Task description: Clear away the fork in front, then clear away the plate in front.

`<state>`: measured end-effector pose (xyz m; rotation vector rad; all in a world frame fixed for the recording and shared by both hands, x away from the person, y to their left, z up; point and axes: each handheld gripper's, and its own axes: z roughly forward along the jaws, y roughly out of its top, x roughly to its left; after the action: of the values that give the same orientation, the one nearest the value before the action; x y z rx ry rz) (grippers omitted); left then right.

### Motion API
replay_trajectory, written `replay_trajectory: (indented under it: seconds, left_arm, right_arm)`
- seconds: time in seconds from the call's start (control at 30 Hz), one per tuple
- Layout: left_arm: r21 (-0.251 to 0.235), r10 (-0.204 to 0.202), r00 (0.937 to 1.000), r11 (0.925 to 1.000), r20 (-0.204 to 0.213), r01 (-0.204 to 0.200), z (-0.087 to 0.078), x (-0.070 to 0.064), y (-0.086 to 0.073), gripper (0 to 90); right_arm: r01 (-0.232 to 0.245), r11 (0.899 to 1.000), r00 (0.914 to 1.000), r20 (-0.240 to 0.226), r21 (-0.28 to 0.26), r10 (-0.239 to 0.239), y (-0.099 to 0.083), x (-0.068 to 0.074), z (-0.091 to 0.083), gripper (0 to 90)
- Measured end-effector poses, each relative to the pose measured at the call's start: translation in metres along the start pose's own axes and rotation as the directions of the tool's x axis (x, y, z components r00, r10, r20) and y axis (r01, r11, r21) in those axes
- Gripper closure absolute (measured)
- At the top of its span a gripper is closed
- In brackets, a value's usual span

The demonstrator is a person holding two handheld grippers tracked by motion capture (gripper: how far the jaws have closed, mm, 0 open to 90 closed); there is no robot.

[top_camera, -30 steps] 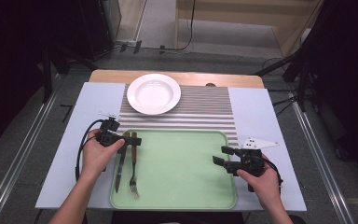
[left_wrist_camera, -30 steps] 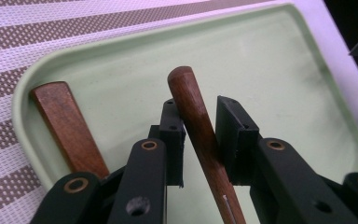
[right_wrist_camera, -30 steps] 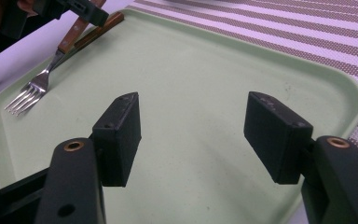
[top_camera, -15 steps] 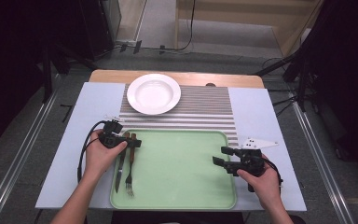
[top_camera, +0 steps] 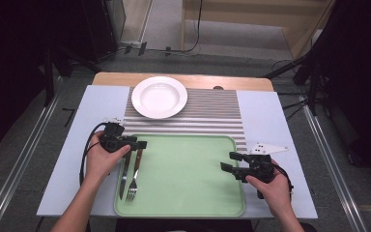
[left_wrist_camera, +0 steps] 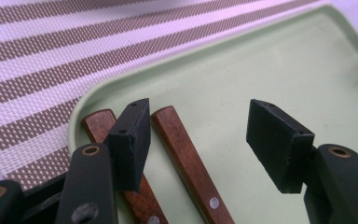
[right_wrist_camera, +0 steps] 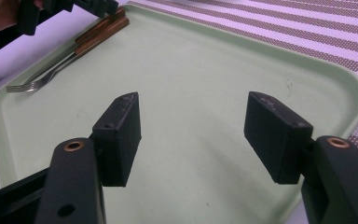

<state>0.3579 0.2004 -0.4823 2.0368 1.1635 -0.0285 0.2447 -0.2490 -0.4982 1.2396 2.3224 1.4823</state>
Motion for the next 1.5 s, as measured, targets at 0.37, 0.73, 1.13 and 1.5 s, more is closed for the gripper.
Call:
replay_trajectory:
  seconds: [0.37,0.73,1.13,1.5]
  left_arm:
    - [-0.035,0.006,0.9998,0.9994,0.016,-0.006,-0.019,-0.001,0.005,35.3]
    - [-0.053,0.014,0.9990,0.9985,0.042,-0.012,-0.034,-0.007,0.009,35.3]
    - [-0.046,-0.013,0.9994,0.9988,0.031,0.014,-0.033,0.007,0.008,29.4]
    - [-0.029,-0.047,0.9989,0.9985,-0.001,0.047,-0.018,0.023,0.034,29.4]
  right_arm:
    - [0.000,1.000,1.0000,0.007,-0.005,0.000,0.000,-0.003,-0.002,35.3]
    - [-0.001,1.000,1.0000,0.004,0.003,0.001,0.000,-0.003,-0.002,35.3]
    - [-0.021,1.000,0.9996,0.020,-0.013,0.021,-0.001,-0.007,-0.002,35.4]
    - [-0.017,1.000,0.9997,0.014,-0.002,0.017,-0.001,-0.007,0.002,35.3]
